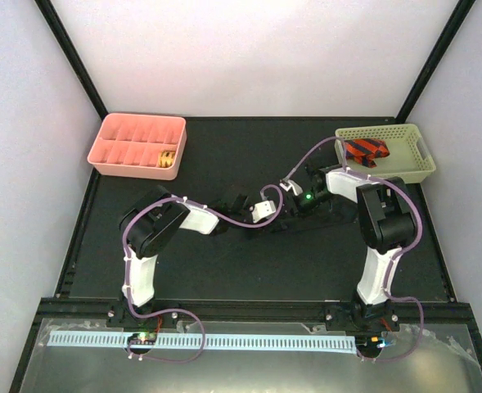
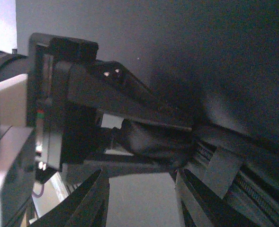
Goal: Roll the ties
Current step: Roll the tie at the center of the board.
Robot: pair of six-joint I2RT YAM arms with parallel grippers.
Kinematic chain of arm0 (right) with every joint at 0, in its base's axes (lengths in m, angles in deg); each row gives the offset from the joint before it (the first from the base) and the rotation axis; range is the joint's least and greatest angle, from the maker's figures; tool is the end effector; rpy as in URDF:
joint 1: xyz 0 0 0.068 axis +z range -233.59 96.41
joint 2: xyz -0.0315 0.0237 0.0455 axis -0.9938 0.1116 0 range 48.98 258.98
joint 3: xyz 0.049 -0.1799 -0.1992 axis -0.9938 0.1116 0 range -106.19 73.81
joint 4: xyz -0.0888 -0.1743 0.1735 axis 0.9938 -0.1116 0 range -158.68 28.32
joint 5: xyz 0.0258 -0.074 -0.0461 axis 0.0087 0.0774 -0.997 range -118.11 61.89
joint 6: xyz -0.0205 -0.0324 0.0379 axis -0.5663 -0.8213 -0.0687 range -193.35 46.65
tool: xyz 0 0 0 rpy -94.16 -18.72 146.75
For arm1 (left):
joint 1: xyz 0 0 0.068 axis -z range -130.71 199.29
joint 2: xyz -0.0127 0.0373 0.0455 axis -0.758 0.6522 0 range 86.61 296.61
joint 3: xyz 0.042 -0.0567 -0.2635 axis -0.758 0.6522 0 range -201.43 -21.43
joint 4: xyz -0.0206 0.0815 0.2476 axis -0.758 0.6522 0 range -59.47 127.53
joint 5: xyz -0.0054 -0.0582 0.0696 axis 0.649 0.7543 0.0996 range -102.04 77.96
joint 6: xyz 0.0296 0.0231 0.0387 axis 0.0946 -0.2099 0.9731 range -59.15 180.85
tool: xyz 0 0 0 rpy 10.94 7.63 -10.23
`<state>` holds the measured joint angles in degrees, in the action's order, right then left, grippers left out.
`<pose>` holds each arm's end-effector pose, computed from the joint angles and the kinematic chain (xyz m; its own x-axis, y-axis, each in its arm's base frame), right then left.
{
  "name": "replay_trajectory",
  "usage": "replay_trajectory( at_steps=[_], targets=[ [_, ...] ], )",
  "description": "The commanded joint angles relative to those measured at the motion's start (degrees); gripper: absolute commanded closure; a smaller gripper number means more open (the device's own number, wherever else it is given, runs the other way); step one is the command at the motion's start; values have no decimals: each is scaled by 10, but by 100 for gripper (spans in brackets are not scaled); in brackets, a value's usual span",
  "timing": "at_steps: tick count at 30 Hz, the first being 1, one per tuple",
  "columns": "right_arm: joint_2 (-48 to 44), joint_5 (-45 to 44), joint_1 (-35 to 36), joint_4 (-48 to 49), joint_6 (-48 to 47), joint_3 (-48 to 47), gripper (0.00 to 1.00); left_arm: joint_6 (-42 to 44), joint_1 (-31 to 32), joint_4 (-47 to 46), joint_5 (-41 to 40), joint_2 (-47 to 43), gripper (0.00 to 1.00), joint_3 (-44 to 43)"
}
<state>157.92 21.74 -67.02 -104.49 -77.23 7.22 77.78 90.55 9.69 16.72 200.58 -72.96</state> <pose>0.3137 0.1218 0.1458 -0.9362 -0.3242 -0.1358 -0.3099 0.5790 0.7541 0.2688 -0.2585 0.0954 -0.2304 0.5416 -0.8085 0.9571 0.2760 -0.0879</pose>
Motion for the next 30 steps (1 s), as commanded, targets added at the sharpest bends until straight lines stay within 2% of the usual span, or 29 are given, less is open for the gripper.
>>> replay_trajectory(
  at_steps=[1,8,11,13,18,23,25,27,30],
  targets=[
    [20,-2,19,47,31,11,58,6,4,94,-38,14,67,9],
    [38,-33,30,67,43,10,58,7,7,96,-39,14,67,8],
    [43,-40,36,70,41,11,67,7,9,96,-40,14,67,7],
    [48,-47,38,64,38,10,78,8,9,97,-41,15,67,7],
    [65,-69,37,43,19,4,97,7,9,98,-42,15,67,7],
    [61,-84,36,40,10,10,98,3,8,96,-44,16,67,7],
    [56,-93,34,42,8,17,98,-1,8,89,-44,13,60,9],
    [54,-101,32,46,6,23,98,-4,6,78,-44,7,47,13],
    [55,-106,29,50,5,28,98,-7,3,48,-39,-9,35,29]
  ],
)
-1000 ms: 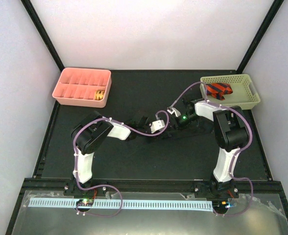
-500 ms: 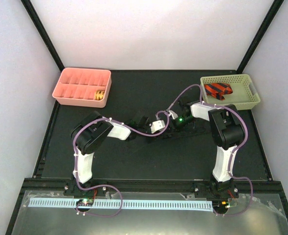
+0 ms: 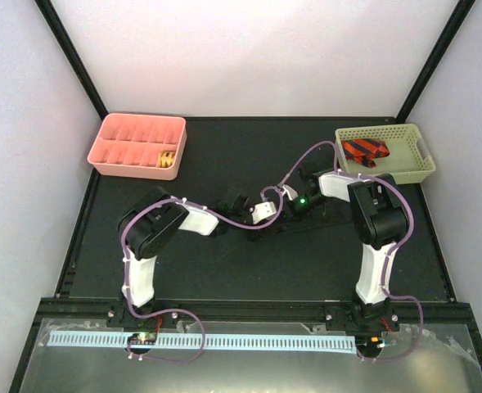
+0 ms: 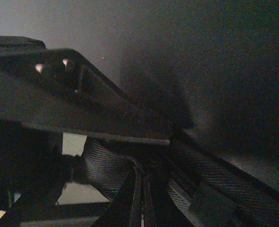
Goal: Roll the ties
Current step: Roll the tie at the center of the board.
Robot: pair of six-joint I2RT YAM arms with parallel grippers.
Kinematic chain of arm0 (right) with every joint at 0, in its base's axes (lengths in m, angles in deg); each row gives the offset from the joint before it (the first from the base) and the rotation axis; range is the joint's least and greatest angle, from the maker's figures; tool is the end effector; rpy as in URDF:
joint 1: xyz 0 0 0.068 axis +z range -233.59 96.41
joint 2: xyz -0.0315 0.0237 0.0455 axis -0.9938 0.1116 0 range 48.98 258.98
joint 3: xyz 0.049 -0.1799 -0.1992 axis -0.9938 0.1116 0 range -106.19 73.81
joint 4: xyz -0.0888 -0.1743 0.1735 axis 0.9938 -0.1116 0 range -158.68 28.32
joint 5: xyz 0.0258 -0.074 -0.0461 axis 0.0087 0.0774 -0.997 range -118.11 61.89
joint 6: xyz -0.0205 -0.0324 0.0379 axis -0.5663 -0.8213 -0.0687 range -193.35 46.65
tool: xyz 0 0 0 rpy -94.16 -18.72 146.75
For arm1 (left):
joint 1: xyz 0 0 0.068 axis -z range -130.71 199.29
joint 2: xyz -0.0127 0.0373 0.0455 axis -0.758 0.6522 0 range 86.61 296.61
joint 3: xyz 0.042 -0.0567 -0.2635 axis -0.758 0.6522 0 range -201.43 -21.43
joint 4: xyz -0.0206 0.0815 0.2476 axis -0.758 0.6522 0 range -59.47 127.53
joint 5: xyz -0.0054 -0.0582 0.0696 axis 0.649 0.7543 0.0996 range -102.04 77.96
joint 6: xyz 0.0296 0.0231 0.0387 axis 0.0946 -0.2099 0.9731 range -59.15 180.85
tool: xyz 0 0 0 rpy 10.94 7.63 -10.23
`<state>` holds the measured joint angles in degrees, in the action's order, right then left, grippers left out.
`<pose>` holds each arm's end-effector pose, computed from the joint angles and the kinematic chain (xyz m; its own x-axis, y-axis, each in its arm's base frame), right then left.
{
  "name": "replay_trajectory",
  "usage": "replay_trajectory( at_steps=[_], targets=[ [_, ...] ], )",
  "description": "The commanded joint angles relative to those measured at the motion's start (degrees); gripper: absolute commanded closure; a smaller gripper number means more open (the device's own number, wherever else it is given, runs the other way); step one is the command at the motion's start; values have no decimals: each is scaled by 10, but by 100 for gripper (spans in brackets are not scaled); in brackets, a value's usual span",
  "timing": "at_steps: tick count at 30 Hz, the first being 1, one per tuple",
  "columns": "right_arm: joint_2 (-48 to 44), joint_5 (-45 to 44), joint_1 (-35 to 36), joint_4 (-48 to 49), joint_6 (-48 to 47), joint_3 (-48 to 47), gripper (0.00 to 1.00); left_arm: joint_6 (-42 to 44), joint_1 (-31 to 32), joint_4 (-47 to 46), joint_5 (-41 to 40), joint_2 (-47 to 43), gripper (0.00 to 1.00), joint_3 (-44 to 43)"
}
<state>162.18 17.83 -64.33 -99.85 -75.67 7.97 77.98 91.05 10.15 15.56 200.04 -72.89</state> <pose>0.3143 0.1370 0.1180 -0.9289 -0.3545 -0.1069 -0.3203 0.6242 0.7126 0.2666 -0.2600 0.0976 -0.2232 0.5491 -0.8054 0.9569 0.2810 -0.0736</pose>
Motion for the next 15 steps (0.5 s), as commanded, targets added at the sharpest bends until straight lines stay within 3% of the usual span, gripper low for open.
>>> replay_trajectory(
  at_steps=[1,8,15],
  targets=[
    [12,-70,2,5,-12,22,98,-9,-4,33,-23,-9,34,34],
    [8,-80,-1,9,-13,29,99,-28,-26,-108,34,-31,23,99],
    [6,-91,-12,16,-11,41,98,-62,-38,-206,100,6,23,106]
  ],
)
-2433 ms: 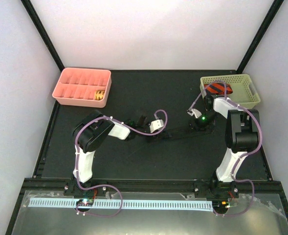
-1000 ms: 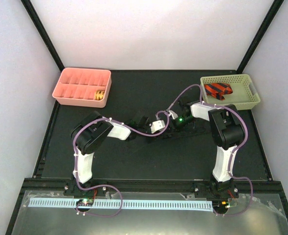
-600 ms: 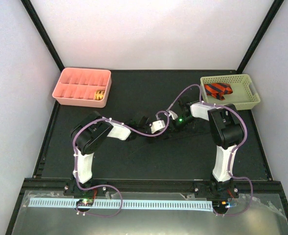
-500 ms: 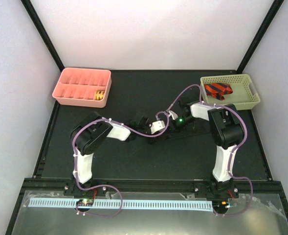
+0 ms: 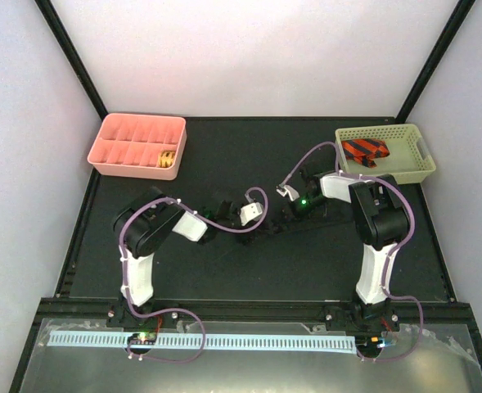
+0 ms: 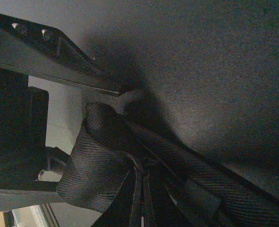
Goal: Roll the ties
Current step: Roll the tie at the center of the board.
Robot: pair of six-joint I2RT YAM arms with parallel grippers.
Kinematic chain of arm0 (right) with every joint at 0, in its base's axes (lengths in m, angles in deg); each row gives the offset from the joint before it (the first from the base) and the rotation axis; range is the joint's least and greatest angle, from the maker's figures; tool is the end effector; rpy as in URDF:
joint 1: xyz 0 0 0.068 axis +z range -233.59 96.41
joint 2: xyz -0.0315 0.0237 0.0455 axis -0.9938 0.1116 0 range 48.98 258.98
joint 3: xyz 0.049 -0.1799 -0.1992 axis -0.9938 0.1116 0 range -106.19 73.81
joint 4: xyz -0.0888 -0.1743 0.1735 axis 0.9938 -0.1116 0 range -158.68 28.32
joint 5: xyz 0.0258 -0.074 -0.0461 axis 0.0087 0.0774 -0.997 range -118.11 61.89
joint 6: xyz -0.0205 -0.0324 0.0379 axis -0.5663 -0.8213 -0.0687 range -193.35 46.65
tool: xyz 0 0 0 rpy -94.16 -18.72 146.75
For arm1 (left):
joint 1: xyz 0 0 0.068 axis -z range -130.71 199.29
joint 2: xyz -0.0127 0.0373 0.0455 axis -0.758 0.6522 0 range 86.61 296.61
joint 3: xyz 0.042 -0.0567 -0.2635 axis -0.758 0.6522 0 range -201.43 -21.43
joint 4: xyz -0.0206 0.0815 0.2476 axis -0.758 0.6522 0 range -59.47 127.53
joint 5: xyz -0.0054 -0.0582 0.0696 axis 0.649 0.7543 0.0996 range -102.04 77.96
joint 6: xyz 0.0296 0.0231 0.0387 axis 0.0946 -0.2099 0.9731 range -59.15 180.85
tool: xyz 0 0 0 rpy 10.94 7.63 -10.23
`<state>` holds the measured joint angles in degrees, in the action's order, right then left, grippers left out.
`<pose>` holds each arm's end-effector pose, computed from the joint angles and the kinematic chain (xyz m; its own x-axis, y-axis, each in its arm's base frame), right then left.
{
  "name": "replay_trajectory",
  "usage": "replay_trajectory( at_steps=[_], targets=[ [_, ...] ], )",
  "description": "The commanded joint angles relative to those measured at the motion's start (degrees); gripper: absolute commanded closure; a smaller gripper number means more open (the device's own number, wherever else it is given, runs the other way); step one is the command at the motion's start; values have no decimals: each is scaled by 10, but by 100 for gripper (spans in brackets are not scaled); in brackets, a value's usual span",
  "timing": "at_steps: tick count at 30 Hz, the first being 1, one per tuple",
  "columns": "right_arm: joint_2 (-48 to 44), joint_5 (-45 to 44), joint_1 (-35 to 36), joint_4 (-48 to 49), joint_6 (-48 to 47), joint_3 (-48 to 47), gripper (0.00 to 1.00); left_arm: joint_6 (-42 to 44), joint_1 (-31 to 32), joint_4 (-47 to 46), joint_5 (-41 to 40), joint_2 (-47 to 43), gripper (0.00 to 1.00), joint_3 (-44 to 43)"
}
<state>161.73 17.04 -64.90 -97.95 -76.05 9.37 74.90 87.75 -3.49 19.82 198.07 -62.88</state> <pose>0.3133 0.1327 0.1152 -0.9283 -0.3493 -0.1276 -0.3337 0.6308 0.7005 0.2555 -0.2268 0.0882 -0.2370 0.4514 -0.8603 0.9486 0.2988 -0.1045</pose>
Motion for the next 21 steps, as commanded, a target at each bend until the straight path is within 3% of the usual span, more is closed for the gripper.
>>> replay_trajectory(
  at_steps=[1,9,18,21],
  targets=[
    [11,-83,-7,-1,-7,28,98,-37,-5,-79,60,31,23,6],
    [18,-83,-12,9,-3,34,98,-45,-4,-106,87,59,27,-4],
    [17,-75,-14,15,3,38,98,-34,10,-62,96,75,46,-39],
    [18,-69,-14,17,5,38,98,-36,16,-49,87,81,46,-53]
  ],
)
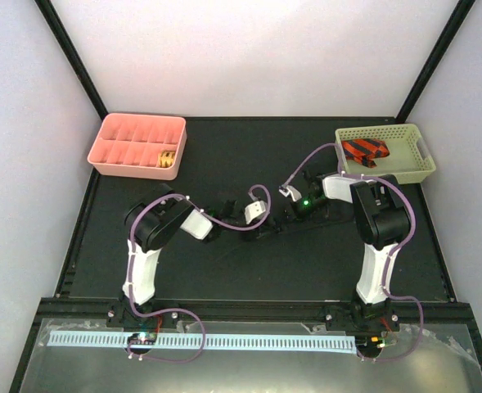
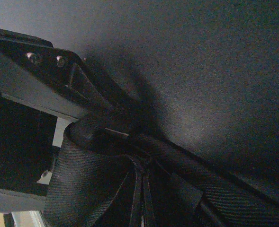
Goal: Roll the ties
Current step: Roll the tie at the center of the board.
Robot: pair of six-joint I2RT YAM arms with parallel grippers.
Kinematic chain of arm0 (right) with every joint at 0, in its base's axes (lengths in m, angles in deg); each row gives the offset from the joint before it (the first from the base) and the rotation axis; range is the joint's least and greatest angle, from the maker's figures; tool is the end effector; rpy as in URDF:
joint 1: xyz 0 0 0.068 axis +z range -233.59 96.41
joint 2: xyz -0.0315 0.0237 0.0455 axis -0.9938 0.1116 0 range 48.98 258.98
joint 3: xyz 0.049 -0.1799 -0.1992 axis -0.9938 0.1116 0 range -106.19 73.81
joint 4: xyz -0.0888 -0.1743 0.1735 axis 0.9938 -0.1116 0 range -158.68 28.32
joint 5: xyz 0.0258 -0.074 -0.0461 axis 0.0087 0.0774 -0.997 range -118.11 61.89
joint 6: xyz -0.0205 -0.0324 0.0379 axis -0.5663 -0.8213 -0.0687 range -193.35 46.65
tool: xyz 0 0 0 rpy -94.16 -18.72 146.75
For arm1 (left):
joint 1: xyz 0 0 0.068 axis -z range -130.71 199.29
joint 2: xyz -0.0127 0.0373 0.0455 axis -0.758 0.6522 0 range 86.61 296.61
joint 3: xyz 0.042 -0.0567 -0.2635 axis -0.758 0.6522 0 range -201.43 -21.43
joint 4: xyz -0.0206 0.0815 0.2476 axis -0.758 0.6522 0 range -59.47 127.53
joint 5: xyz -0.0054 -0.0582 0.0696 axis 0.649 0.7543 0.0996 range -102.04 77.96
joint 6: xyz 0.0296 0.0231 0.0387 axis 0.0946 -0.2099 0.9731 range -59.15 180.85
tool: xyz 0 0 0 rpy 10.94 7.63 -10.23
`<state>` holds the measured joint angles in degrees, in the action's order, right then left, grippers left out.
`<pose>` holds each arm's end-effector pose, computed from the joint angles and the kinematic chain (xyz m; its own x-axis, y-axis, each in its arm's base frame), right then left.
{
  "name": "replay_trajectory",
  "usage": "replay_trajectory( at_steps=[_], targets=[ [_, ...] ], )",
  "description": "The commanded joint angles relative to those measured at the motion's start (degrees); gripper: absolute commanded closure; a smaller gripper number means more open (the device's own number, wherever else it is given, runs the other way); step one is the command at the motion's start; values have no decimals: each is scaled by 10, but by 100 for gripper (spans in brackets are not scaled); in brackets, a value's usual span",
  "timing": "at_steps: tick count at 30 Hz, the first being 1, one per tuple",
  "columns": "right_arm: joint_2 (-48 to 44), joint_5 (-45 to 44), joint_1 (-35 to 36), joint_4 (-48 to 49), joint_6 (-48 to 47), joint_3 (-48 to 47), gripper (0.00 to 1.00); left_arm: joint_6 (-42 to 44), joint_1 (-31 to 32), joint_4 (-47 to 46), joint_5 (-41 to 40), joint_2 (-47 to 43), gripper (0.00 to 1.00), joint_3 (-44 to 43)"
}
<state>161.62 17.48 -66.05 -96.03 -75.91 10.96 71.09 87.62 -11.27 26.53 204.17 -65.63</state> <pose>0.3125 0.1255 0.1103 -0.9350 -0.3285 -0.1338 -0.3227 0.6312 0.7053 0.2660 -0.2385 0.0766 -0.2438 0.3698 -0.8966 0.9603 0.2216 -0.1697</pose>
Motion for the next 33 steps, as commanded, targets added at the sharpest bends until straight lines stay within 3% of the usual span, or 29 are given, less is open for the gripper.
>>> replay_trajectory(
  at_steps=[1,11,16,19,25,33],
  targets=[
    [20,-72,-2,-1,5,22,98,3,18,33,17,22,45,-28],
    [21,-74,-2,2,10,24,98,12,26,56,19,29,30,-44],
    [21,-71,-2,2,11,23,98,8,27,71,9,37,43,-59],
    [23,-61,-2,5,11,23,98,1,27,76,-17,35,55,-61],
    [24,-17,-3,0,3,10,98,30,34,164,-84,-1,63,-66],
    [-13,29,-56,-91,-48,-43,74,93,47,323,-165,-45,65,-70]
  ],
)
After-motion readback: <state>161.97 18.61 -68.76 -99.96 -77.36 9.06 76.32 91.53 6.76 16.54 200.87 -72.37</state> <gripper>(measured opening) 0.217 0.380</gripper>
